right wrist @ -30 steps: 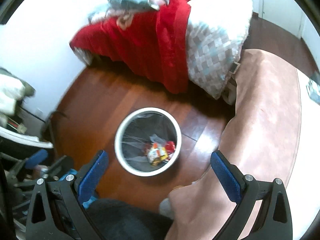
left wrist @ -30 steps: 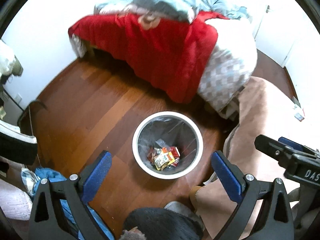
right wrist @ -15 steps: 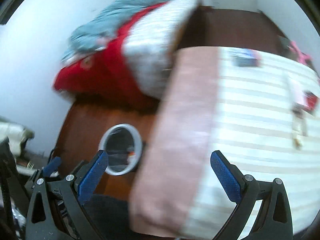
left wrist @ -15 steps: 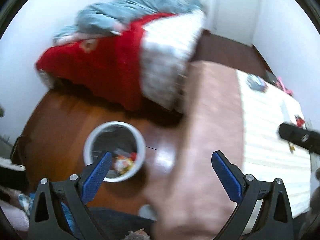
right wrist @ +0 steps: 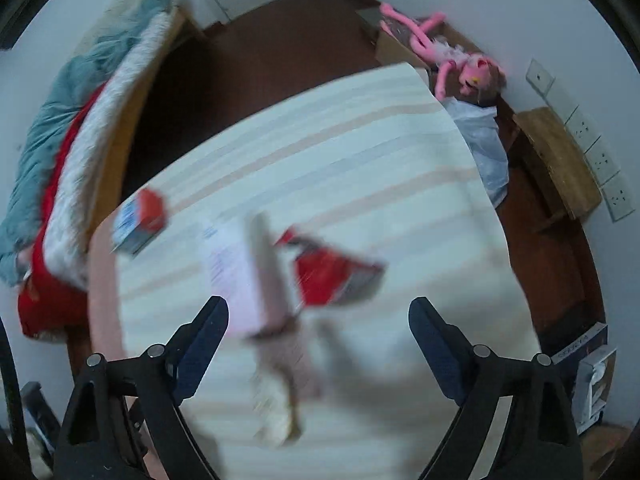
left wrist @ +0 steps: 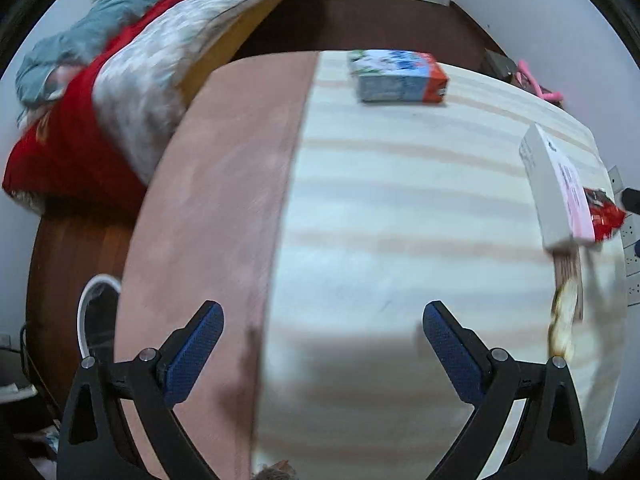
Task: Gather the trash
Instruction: 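Move both tools back over the table, then grasp the white cosmetic box with the left tool while the right grasps the red packet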
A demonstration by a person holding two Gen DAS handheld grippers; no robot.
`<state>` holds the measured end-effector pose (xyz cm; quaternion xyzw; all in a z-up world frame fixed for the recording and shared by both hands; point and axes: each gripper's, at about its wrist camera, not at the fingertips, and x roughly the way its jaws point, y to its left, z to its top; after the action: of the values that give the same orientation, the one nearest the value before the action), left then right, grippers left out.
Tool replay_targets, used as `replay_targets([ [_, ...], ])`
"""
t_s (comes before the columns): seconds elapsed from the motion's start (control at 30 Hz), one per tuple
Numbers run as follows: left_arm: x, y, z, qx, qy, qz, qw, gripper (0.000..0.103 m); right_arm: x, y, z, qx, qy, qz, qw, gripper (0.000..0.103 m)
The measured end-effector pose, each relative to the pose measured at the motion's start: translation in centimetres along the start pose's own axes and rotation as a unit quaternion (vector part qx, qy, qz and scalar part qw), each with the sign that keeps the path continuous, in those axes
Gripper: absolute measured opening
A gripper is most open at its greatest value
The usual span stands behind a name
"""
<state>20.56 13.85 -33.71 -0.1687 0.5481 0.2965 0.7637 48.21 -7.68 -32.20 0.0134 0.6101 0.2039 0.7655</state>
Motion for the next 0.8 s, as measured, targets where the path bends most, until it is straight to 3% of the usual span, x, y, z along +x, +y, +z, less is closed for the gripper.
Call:
replay_targets([
  [0.03, 0.1, -0.8, 0.6, 0.006, 0.001, 0.002, 1.0, 0.102, 0.9, -0.2, 0.7, 0.003, 0.006, 0.002, 1.0, 0.089],
  [0.2, 0.1, -4.4, 2.8, 0.033, -0.003, 0.003, 0.9994, 0.102, 4.1, -1.0, 2.4, -0.003, 0.03, 0.019, 0.999, 0.057],
  [0.23, 0.0, -5.1, 3.2, 0.036, -0.002, -0.001, 0.9993, 0.102, 4.4, -1.2, 2.5, -0.01, 0.031, 0.022, 0.999, 0.053],
  [0.3, -0.2, -6.4, 4.2, 0.043, -0.006, -0.011, 0.999, 0.102, 4.7, -1.2, 2.6, -0.022, 0.028, 0.023, 0.999, 0.033],
  [0.33, -0.7, -7.4, 4.7, 0.05, -0.012, -0.018, 0.9985, 0.102, 4.4, -1.2, 2.5, -0.026, 0.024, 0.022, 0.999, 0.031],
  [0.4, -1.4, -9.3, 5.6, 0.063, -0.018, -0.036, 0.9972, 0.102, 3.5, -1.5, 2.3, -0.032, 0.009, 0.018, 0.999, 0.016],
  [0.6, -0.5, -14.5, 7.3, 0.085, 0.023, -0.101, 0.9909, 0.102, 1.1, -4.4, 1.8, -0.024, -0.007, -0.019, 0.999, 0.015],
  [0.73, 1.4, -17.3, 7.5, 0.104, 0.05, -0.118, 0.9863, 0.101, 0.9, -6.3, 1.5, -0.013, 0.004, -0.022, 1.0, 0.015],
  [0.8, 2.2, -18.0, 7.4, 0.111, 0.056, -0.12, 0.985, 0.088, 1.4, -6.9, 1.4, -0.006, 0.015, -0.017, 1.0, 0.016],
])
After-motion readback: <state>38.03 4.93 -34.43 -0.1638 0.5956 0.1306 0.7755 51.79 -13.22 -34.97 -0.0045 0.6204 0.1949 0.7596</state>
